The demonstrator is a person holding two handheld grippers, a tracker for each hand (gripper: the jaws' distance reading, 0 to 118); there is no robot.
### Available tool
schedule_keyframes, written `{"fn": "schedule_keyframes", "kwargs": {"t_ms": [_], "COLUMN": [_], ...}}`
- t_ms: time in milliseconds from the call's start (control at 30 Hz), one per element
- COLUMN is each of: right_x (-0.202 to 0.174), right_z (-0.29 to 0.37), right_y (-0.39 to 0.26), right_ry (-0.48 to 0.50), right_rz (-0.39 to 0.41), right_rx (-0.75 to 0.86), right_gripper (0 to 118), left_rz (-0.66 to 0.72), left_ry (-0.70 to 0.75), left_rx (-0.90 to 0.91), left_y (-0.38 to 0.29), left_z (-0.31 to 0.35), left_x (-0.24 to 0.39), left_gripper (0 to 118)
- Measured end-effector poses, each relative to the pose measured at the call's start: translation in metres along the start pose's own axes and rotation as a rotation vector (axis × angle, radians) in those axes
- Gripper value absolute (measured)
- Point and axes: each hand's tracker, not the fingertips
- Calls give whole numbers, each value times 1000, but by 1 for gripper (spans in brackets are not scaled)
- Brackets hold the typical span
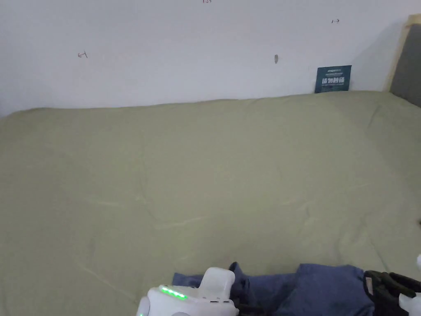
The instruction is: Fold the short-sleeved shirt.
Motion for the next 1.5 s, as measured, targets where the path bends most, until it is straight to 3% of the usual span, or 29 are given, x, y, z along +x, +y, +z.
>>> {"fn": "schedule_keyframes", "kwargs": {"t_ms": [200,233,267,300,333,400,467,567,700,867,967,1133,1200,1267,1300,1333,1367,1400,1433,1500], "right_x": [-3,-4,-5,-6,-8,-10,-12,-14,-13,-9,-9,-11,-13,-14,-15,-17,-18,-19,-21,-22], "right_z": [-1,-1,-1,-2,-2,-3,-3,1,7,12,12,9,6,6,6,4,2,1,-1,-3], "right_y": [-1,0,0,0,1,1,2,3,5,4,4,4,5,5,5,6,7,8,8,10], "right_ry": [1,5,10,14,16,19,26,28,17,2,-8,-3,0,14,21,27,30,33,36,45], "right_rz": [16,17,21,26,30,35,36,44,56,62,61,68,73,70,70,74,82,90,95,94], "right_rx": [-14,-15,-18,-20,-22,-25,-27,-25,-29,-46,-48,-58,-62,-56,-56,-57,-59,-60,-60,-56], "right_gripper": [0,0,0,0,0,0,0,0,0,0,0,0,0,0,0,0,0,0,0,0], "left_rz": [326,402,459,490,518,587,644,624,699,728,693,729,713,631,602,578,560,552,543,547], "left_ry": [-46,-60,-72,-80,-68,-59,-146,-241,-244,-494,-404,-412,-362,-374,-373,-351,-311,-278,-230,-161], "left_rx": [299,358,400,430,449,428,396,337,246,262,216,214,199,308,340,357,355,340,313,266], "left_y": [-15,-24,-34,-40,-49,-63,-72,-74,-78,-80,-91,-83,-73,-59,-55,-52,-52,-53,-55,-59], "left_z": [66,76,83,86,85,76,50,13,-36,-72,-90,-79,-58,-18,-1,21,40,52,64,81], "left_x": [-37,-47,-56,-67,-75,-89,-95,-81,-62,-25,-21,-23,-24,-37,-45,-58,-73,-83,-96,-118], "left_gripper": [81,73,54,16,3,1,1,1,1,1,1,0,0,1,7,23,47,83,100,104]}}
